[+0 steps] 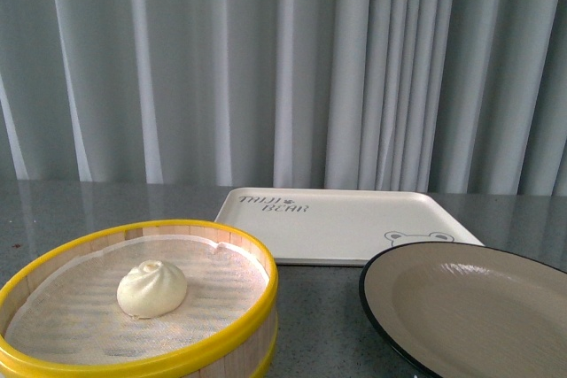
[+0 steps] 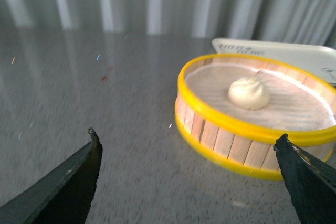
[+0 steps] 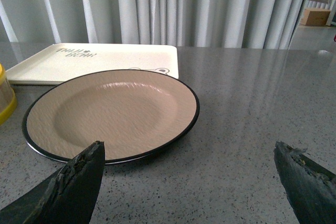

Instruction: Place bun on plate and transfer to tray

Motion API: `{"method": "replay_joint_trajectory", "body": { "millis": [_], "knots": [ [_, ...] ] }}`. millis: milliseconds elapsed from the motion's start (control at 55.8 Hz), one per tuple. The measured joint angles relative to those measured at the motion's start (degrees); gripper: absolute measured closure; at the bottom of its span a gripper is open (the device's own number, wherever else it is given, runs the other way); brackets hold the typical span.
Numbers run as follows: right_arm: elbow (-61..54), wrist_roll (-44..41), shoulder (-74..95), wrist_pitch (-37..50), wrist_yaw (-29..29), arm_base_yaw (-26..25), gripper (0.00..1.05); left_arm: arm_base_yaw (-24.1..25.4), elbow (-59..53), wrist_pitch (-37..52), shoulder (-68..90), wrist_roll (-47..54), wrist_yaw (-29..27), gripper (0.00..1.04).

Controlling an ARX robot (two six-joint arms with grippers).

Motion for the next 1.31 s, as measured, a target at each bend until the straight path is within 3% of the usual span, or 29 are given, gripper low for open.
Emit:
{"method": "replay_joint_trajectory", "body": {
  "millis": [72, 143, 269, 466, 753, 1039, 1308],
  "knots": [
    [0.0, 0.0, 0.0, 0.0, 0.0, 0.0, 0.09, -2.5, 4.9, -7.4, 9.4, -7.3, -5.0, 0.07],
    [0.0, 0.0, 0.0, 0.0, 0.0, 0.0, 0.09, -4.5, 9.9, -2.6, 21.9, -11.6, -5.7, 0.07],
    [0.0, 0.0, 0.0, 0.0, 0.0, 0.0, 0.09, -5.8, 20.1, 9.5, 38.2, -7.7, -2.7, 0.07],
    [0.0, 0.0, 0.0, 0.0, 0.0, 0.0, 0.09, -9.8, 39.1, 0.7, 58.6, -2.5, -2.0, 0.07],
    [0.0, 0.0, 0.0, 0.0, 0.0, 0.0, 0.09, -16.1, 53.7, -7.3, 73.2, -2.7, -8.1, 0.07],
    [0.0, 0.0, 0.0, 0.0, 0.0, 0.0, 0.09, -19.4, 59.3, -10.5, 82.1, -5.7, -11.6, 0.07],
    [0.0, 0.0, 0.0, 0.0, 0.0, 0.0, 0.09, -21.5, 61.2, -11.0, 86.1, -8.5, -10.7, 0.07]
  ]
}}
